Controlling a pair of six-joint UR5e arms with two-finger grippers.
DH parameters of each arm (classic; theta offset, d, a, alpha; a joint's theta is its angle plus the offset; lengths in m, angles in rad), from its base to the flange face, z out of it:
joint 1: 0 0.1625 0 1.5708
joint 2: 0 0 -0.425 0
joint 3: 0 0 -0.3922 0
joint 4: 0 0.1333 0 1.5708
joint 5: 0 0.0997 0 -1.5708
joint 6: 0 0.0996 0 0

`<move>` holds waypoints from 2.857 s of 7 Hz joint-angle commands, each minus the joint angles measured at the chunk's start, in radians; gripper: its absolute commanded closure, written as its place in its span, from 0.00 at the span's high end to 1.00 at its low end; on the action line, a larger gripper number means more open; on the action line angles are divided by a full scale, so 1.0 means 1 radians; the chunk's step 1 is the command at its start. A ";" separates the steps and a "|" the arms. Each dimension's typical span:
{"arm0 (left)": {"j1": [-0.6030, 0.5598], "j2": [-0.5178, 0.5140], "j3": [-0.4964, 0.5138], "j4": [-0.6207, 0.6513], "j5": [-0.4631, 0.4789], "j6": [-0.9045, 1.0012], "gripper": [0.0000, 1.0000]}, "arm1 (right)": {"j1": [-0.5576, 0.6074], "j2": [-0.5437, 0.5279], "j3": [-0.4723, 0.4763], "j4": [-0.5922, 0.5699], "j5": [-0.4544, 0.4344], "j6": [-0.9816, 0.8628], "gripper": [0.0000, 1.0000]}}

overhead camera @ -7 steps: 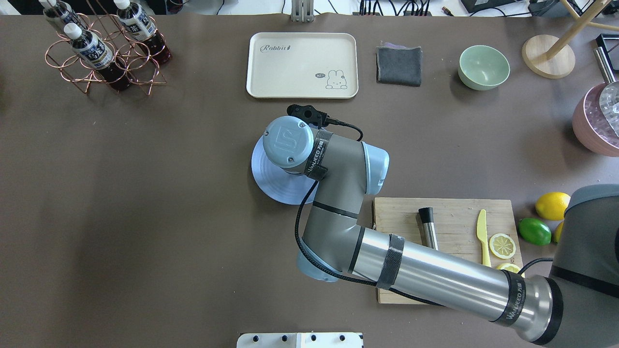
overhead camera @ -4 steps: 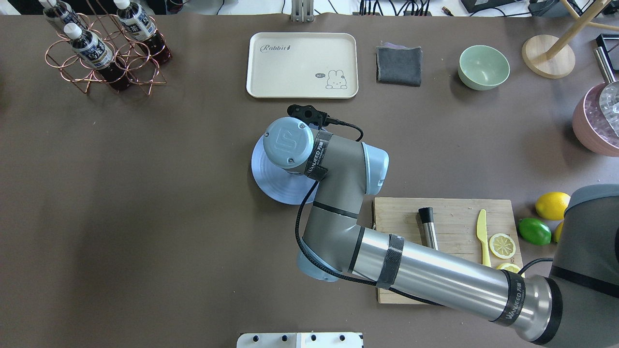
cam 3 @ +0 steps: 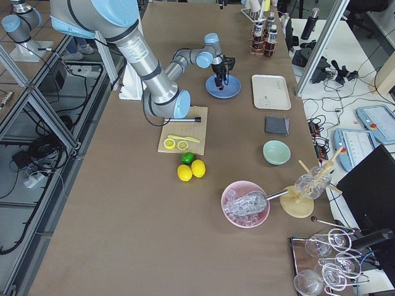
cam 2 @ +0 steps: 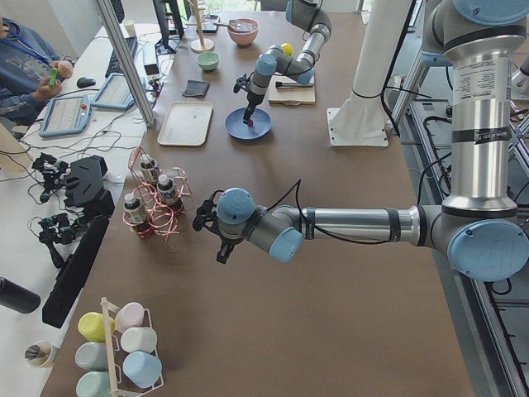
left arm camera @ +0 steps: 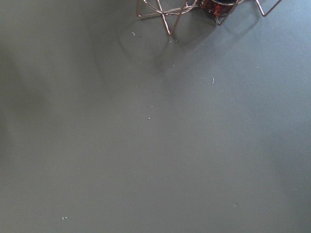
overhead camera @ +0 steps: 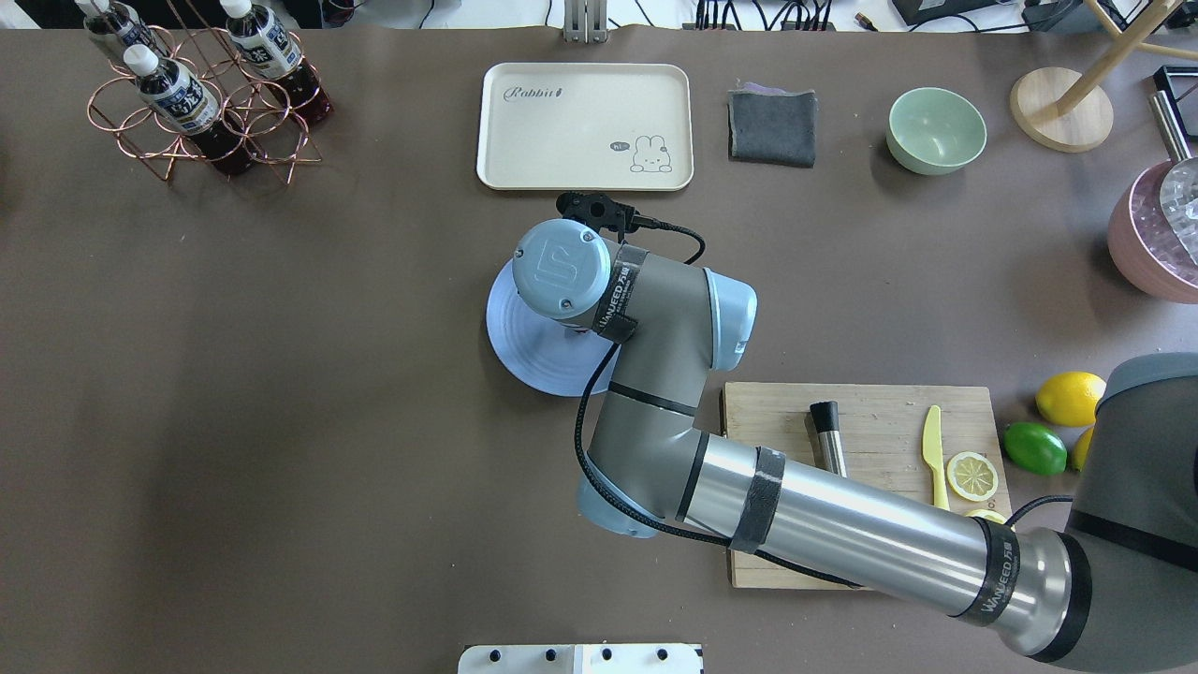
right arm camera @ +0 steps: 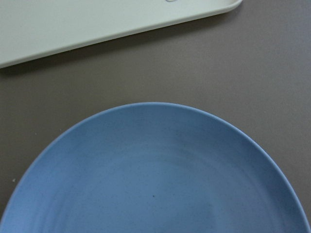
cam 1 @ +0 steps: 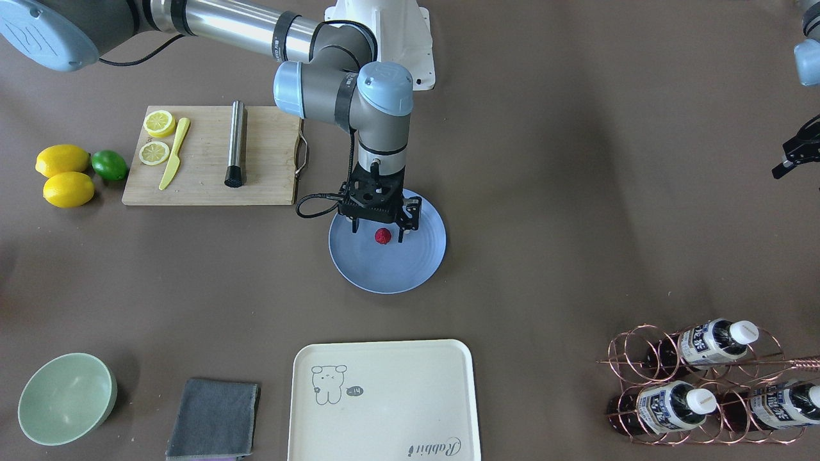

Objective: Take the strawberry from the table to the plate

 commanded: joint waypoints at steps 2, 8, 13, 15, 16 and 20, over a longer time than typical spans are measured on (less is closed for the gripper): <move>-0.057 0.024 0.003 0.007 0.007 0.011 0.99 | 0.100 -0.007 0.049 -0.010 0.096 -0.069 1.00; -0.148 0.061 0.001 0.125 0.163 0.242 0.99 | 0.403 -0.234 0.334 -0.213 0.374 -0.513 1.00; -0.163 0.004 -0.165 0.690 0.162 0.336 0.99 | 0.808 -0.524 0.363 -0.268 0.651 -1.181 1.00; -0.163 0.010 -0.190 0.760 0.159 0.336 0.99 | 0.859 -0.668 0.363 -0.257 0.662 -1.226 1.00; -0.161 0.007 -0.192 0.763 0.159 0.336 0.99 | 0.877 -0.738 0.348 -0.257 0.637 -1.262 1.00; -0.161 0.016 -0.168 0.762 0.078 0.336 0.99 | 1.034 -0.796 0.241 -0.256 0.596 -1.454 1.00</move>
